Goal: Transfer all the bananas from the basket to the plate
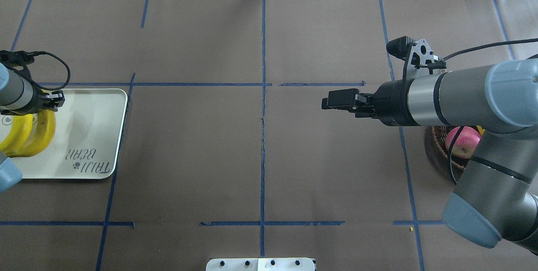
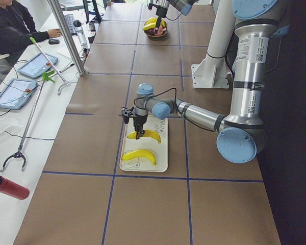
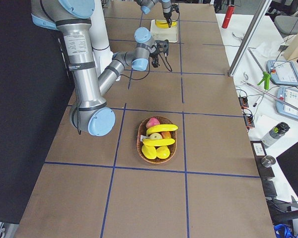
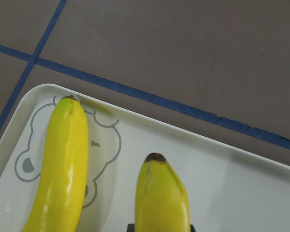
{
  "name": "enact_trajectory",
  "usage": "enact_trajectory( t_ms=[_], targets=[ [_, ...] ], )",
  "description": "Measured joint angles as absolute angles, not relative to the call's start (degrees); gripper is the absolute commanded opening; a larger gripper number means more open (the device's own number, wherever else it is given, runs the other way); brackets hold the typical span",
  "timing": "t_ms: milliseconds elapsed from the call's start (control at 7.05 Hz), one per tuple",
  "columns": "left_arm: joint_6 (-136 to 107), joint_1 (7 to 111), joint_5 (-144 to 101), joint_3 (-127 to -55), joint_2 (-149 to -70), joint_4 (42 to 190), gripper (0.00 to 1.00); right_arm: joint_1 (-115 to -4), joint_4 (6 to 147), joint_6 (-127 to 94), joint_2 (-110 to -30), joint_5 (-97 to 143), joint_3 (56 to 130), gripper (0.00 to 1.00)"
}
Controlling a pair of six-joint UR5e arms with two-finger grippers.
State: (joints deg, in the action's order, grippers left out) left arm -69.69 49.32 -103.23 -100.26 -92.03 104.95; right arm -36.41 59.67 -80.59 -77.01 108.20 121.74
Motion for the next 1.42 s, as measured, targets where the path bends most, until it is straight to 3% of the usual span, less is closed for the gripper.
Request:
enact_trajectory(
  t_ms=[142, 284, 425, 992, 1418],
  targets=[
    [-69.7, 49.3, -103.1, -99.3, -92.1, 105.1, 0.00, -36.4, 59.7, -80.6, -77.0, 108.2, 121.8, 1.00],
    [-69.7, 49.3, -103.1, -98.6, -92.2, 105.9, 0.37, -36.5, 59.7, -80.6, -77.0, 108.2, 121.8, 1.00],
    [-69.6, 49.2, -103.1, -97.8, -92.2, 107.2, 0.99, -36.5, 59.7, -80.6, -77.1, 108.3, 121.8, 1.00],
    [-69.4, 50.0, -103.9, -98.0, -92.8, 110.2, 0.99, -40.1, 59.8, -80.5, -82.2, 109.0, 123.0, 1.00],
    [-69.5, 55.2, -112.0, -105.7, -93.5, 105.4, 0.99, -47.0, 59.9, -67.9, -92.5, 114.4, 123.5, 1.00]
  ],
)
